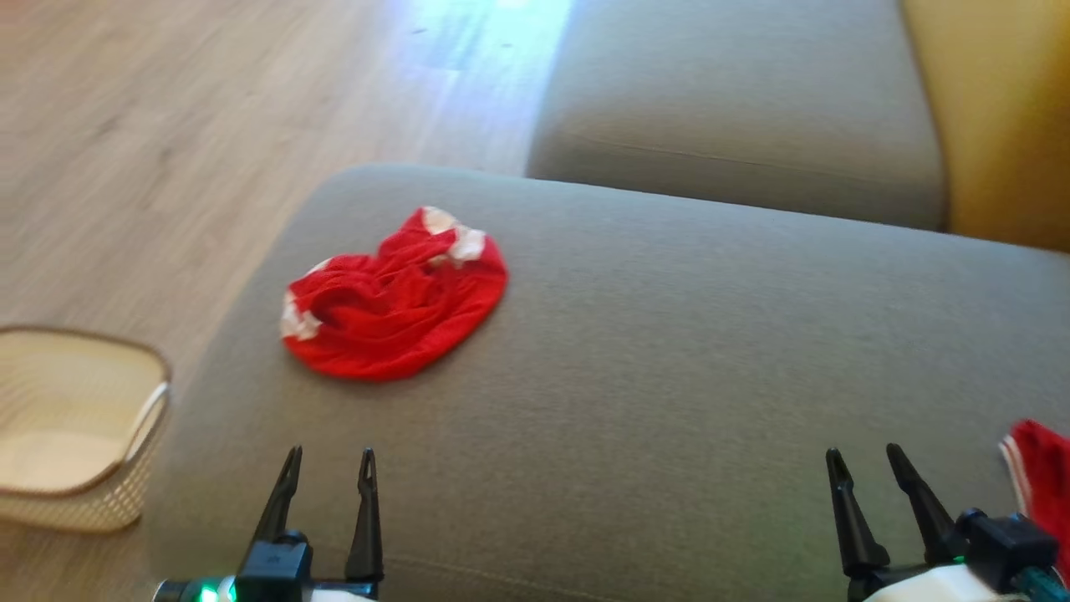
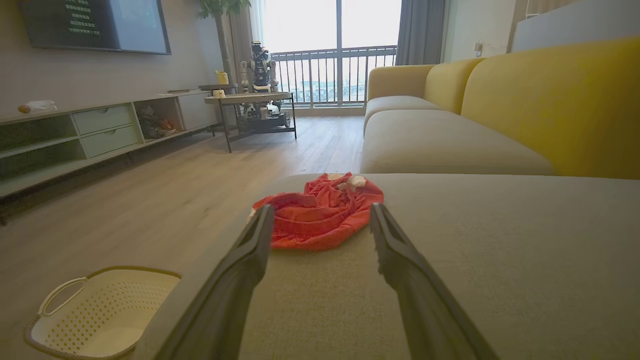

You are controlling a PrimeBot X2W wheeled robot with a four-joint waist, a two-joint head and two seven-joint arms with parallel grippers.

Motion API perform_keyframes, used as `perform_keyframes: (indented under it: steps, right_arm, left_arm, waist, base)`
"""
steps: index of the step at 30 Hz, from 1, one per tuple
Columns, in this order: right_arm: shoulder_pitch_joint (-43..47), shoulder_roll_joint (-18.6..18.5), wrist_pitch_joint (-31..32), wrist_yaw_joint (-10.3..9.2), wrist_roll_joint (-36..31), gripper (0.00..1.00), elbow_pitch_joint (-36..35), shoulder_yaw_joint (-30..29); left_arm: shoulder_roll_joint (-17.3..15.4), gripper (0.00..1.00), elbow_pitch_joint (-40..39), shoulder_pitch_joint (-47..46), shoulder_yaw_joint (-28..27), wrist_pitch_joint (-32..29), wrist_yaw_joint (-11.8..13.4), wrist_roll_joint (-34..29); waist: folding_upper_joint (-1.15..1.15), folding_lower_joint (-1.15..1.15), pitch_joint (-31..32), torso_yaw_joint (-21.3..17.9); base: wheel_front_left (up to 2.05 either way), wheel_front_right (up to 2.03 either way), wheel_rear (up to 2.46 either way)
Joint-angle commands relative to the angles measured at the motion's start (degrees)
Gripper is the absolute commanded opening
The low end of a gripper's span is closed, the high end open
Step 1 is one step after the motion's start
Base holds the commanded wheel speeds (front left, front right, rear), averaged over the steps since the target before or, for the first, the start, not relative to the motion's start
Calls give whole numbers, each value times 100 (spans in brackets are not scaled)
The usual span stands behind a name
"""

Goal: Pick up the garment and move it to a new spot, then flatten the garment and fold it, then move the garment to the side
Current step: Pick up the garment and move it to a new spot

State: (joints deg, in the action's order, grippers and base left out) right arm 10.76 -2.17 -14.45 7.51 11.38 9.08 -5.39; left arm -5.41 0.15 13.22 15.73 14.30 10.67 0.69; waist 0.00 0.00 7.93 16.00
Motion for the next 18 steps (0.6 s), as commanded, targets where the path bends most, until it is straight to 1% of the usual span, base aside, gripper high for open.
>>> perform_keyframes:
  steps: [1,4,7,11,14,16,18]
  right_arm:
    - [-206,-71,-54,-2,23,100,-152,152]
    - [-255,-71,-54,-2,27,100,-121,182]
    - [-292,-71,-54,-2,22,100,-116,194]
    - [-368,-71,-54,-2,-16,100,-61,181]
    - [-416,-71,-54,-2,-90,100,-37,181]
    - [-437,-71,-54,-2,-176,100,5,148]
    - [-472,-71,-54,-2,-250,100,19,134]
  left_arm:
    - [1,100,-236,-295,-208,70,22,36]
    - [10,100,-260,-297,-220,70,19,62]
    - [17,100,-262,-275,-248,70,12,108]
    - [31,100,-257,-259,-417,70,12,242]
    - [-41,100,-326,-448,-583,70,-13,252]
    - [-106,100,-344,-734,-695,70,-111,309]
    - [-184,100,-282,-1136,-785,70,-260,382]
  waist:
    - [0,0,-61,289]
    - [0,0,-127,447]
    - [0,0,-172,491]
    - [0,0,-292,450]
    - [0,0,-432,346]
    - [0,0,-531,261]
    - [0,0,-652,171]
  base:
    - [0,0,0]
    - [0,0,0]
    - [0,0,0]
    - [0,0,0]
    - [0,0,0]
    - [0,0,0]
    - [0,0,0]
